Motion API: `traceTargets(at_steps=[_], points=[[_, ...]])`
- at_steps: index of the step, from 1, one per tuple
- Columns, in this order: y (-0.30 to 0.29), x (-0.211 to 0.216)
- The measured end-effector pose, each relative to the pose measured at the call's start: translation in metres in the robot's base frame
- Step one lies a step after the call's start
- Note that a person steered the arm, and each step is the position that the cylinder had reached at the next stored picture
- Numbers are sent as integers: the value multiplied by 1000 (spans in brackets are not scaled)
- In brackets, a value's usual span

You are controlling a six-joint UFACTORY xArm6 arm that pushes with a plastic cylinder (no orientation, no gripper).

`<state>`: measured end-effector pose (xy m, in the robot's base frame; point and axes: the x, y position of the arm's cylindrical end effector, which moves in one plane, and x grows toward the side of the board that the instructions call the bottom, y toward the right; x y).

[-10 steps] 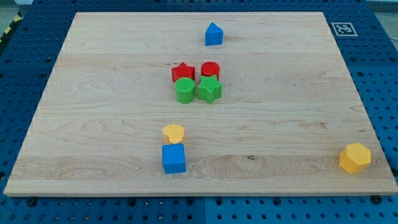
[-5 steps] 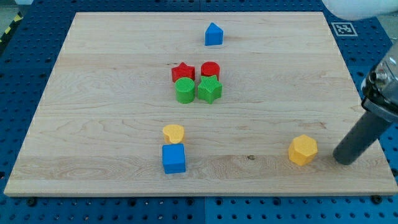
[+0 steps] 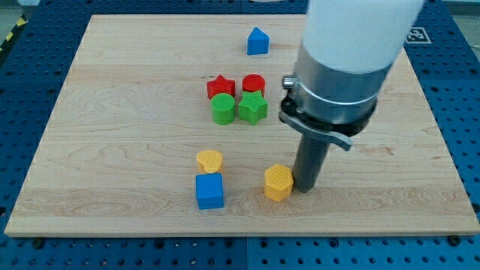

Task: Slide the hexagon right to the cube

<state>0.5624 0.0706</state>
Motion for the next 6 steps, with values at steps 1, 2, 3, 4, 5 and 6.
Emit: traceTargets(at_steps=[1, 2, 3, 4, 5, 6], points=[[-27, 0], [-18, -1], [13, -3], [25, -3], [20, 3], [-12, 11]])
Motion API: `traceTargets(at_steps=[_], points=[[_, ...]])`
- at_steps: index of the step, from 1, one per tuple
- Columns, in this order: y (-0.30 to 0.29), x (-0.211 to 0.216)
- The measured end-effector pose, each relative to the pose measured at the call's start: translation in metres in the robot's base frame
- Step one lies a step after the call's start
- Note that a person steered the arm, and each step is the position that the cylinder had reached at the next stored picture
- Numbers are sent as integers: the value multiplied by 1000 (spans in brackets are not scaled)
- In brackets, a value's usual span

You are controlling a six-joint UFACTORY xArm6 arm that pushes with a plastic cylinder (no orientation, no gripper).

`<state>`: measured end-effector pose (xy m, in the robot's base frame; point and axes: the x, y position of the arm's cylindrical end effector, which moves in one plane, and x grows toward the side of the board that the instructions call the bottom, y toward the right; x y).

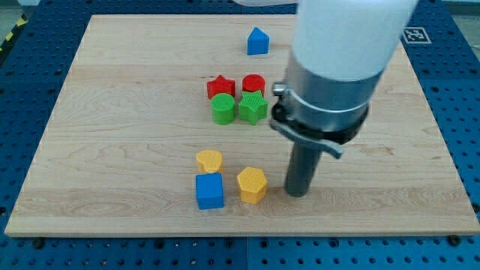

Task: Slide the hexagon right to the cube

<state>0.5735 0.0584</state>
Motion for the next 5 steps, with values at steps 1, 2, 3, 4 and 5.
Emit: traceTargets(at_steps=[1, 2, 3, 4, 5], points=[[-7, 1], [-15, 1], [-28, 0], [-28, -8], [5, -37]])
